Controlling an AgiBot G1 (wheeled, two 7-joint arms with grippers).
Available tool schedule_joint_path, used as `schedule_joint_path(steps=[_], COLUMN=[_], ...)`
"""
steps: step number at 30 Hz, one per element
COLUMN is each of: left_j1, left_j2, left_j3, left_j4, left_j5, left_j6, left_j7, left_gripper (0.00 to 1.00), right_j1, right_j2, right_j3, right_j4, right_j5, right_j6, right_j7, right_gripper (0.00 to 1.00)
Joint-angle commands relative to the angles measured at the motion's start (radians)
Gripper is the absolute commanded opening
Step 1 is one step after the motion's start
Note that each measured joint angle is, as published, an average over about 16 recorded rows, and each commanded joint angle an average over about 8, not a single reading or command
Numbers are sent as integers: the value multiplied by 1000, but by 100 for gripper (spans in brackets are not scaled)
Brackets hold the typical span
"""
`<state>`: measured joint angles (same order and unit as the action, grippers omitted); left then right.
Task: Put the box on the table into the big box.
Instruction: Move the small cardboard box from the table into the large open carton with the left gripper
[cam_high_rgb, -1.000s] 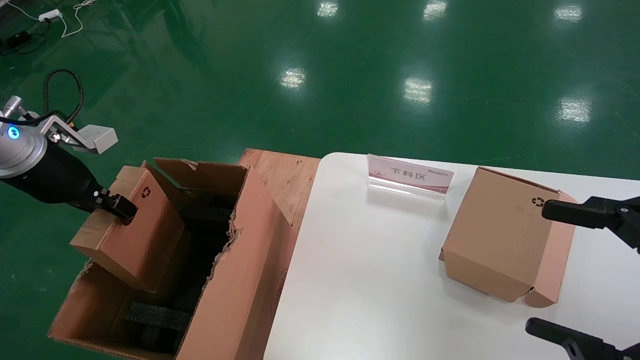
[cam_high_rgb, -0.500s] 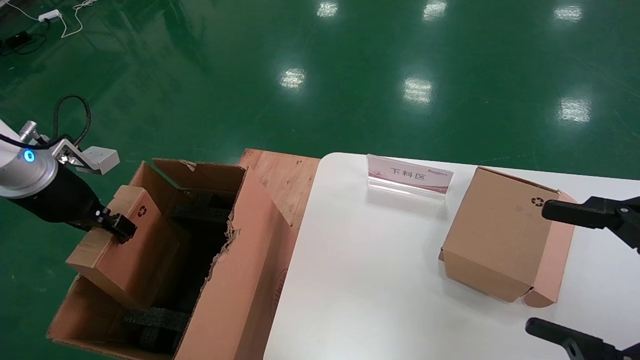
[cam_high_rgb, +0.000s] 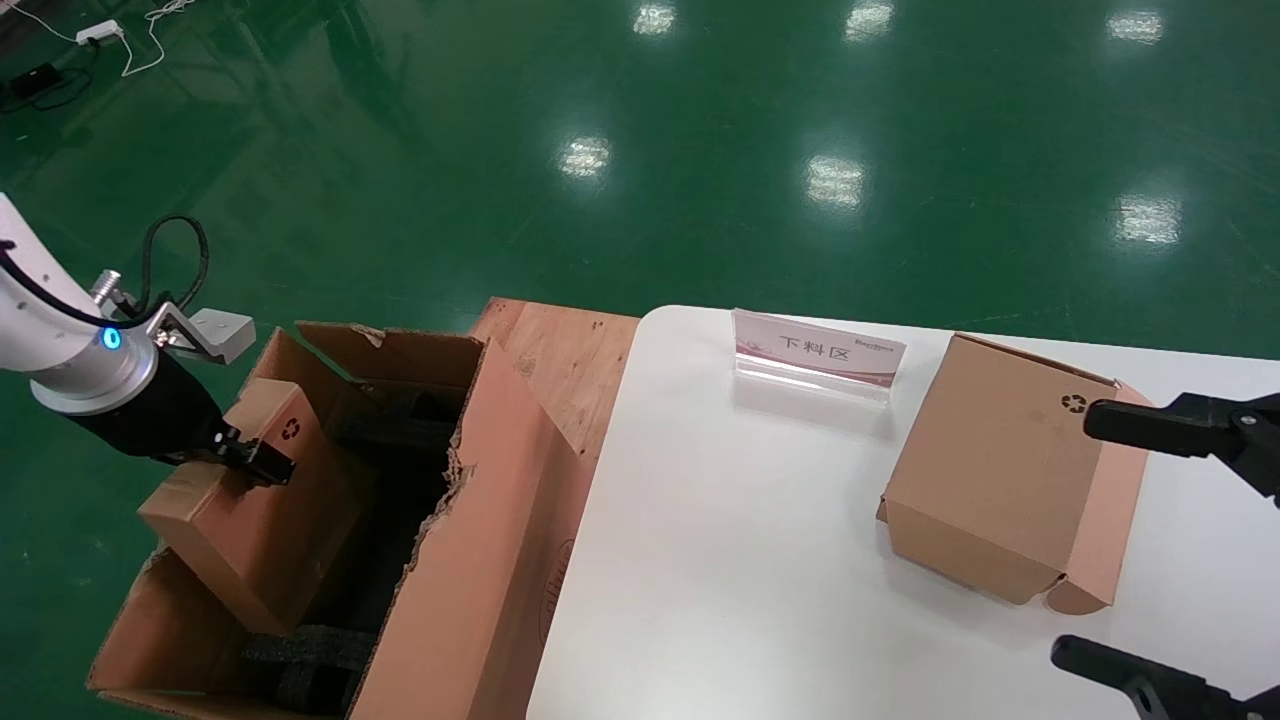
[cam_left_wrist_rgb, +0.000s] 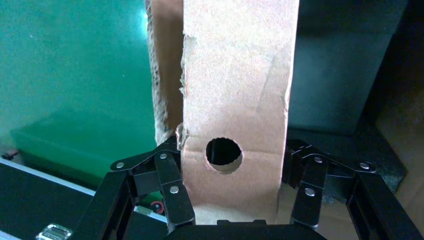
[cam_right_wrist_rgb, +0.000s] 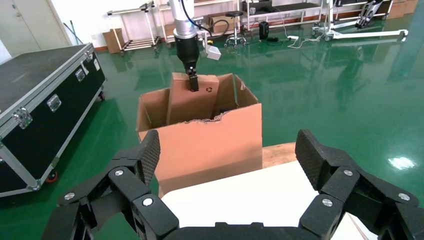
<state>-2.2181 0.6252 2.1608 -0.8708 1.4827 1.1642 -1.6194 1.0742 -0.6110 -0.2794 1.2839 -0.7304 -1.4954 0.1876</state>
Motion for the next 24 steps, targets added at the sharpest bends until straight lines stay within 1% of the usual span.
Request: schedule_joint_path(steps=[1,14,24], left_j1=[11,6,-8], left_j2=[5,31,39], left_j3=[-1,-29,-45], left_j4=[2,41,62], left_j5=[4,32,41], left_j6=[-14,-69,-80], left_j7=[-7,-6,8], left_gripper=[0,0,0], right_j1=[0,0,0], right_j2=[0,0,0], right_j3=[0,0,0], right_j4=[0,0,0], right_j5=[0,0,0], right_j6=[0,0,0], right_j7=[0,0,0], right_gripper=[100,100,100])
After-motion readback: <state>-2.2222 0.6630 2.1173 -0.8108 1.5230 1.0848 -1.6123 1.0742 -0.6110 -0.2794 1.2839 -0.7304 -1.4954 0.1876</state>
